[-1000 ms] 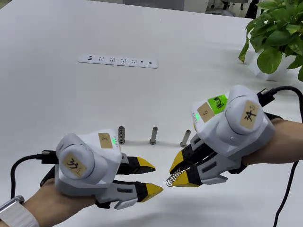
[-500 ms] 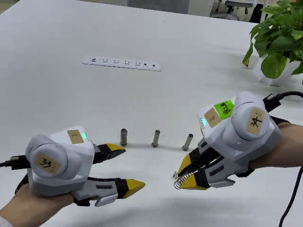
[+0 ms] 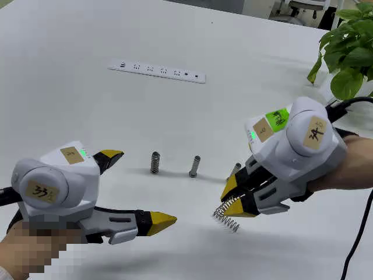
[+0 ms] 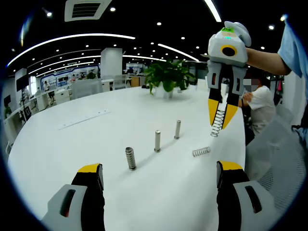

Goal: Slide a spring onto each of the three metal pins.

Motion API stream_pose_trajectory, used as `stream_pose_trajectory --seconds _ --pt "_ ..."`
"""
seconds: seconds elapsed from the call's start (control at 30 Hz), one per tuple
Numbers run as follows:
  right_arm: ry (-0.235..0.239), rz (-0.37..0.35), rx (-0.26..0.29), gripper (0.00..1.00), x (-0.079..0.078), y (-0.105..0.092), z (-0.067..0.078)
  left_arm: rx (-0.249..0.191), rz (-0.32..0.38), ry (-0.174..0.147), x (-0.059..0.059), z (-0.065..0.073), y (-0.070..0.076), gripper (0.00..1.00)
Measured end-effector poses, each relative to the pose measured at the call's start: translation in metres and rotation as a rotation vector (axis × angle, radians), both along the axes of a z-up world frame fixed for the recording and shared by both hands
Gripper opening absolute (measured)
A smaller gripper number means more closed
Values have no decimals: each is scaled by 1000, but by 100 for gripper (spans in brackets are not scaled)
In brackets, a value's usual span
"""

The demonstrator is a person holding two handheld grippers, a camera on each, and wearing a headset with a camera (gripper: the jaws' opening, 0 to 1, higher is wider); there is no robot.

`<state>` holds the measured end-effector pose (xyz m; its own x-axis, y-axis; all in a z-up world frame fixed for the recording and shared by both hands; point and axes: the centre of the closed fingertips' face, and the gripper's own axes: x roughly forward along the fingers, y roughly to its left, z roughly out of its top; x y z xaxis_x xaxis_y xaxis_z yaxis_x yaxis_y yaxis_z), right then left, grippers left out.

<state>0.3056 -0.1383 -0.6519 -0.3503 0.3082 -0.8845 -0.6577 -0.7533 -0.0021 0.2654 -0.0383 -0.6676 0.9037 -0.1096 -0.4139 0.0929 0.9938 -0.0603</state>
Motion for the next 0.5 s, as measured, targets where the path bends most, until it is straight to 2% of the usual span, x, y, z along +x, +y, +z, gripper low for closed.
stream_pose_trajectory --seconds 0.13,0.33,0.5 --pt "-29 18 20 12 12 13 4 4 25 -5 -3 -1 4 100" --pt "-98 38 33 12 37 34 6 10 34 11 -7 -6 7 100" --pt "-136 63 27 12 48 50 7 -1 47 16 -9 -10 8 100"
